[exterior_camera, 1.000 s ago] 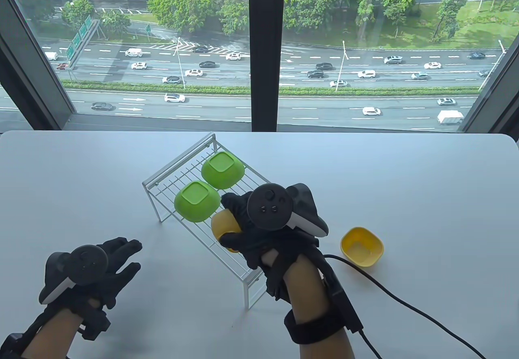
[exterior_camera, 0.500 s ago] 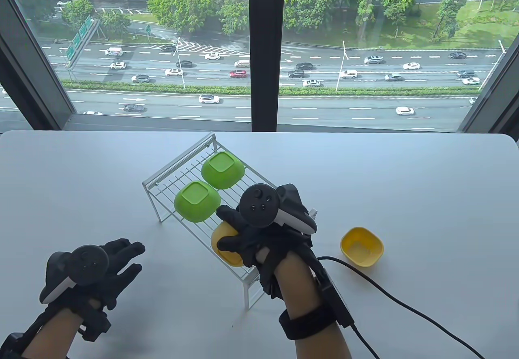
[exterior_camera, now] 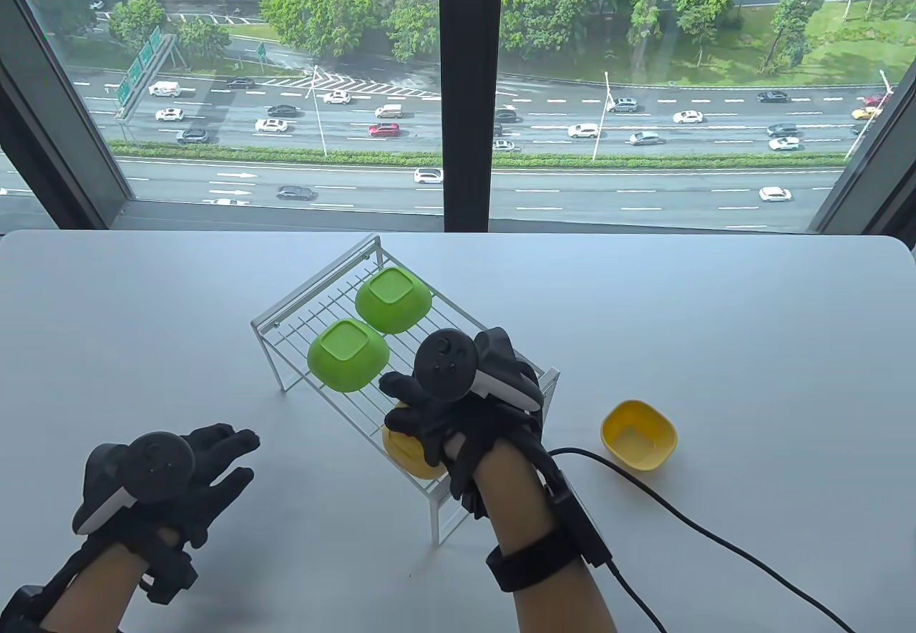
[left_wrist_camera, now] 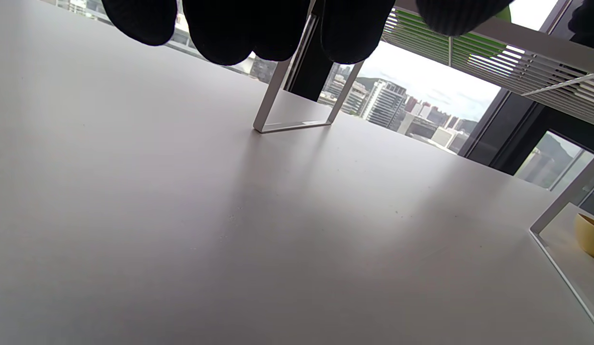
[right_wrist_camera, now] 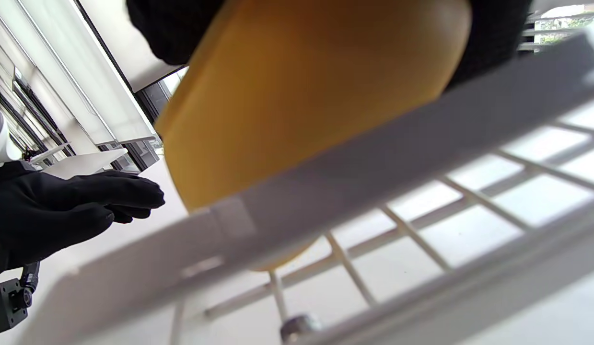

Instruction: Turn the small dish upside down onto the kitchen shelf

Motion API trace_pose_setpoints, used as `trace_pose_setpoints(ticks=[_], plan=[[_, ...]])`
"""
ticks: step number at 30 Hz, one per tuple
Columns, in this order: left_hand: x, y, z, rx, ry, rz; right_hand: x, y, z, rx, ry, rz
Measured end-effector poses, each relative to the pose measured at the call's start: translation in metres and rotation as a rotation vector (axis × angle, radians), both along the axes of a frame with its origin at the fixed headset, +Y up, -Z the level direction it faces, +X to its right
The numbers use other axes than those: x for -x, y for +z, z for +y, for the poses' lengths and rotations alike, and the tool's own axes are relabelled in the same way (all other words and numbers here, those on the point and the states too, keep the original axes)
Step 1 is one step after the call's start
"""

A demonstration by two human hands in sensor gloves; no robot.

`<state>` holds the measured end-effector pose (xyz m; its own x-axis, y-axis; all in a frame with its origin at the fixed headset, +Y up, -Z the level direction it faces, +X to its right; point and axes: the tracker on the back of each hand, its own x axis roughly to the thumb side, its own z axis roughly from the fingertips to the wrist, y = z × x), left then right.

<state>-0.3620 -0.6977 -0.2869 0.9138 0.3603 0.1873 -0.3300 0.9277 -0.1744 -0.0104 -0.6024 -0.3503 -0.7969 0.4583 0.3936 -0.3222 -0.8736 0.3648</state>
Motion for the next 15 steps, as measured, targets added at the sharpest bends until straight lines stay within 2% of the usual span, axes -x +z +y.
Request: trace_pose_setpoints(ticks=[11, 15], plan=[[0.0005, 0.0003, -0.0006, 0.0, 0.011, -0.003, -0.0043, -0.0008, -0.0031, 0.002, 0.002, -0.02], [0.0005, 0.0004, -0.0009, 0.003, 0.011, -0.004, -0.007, -0.0031, -0.0064, -0.056, 0.07, -0.049]])
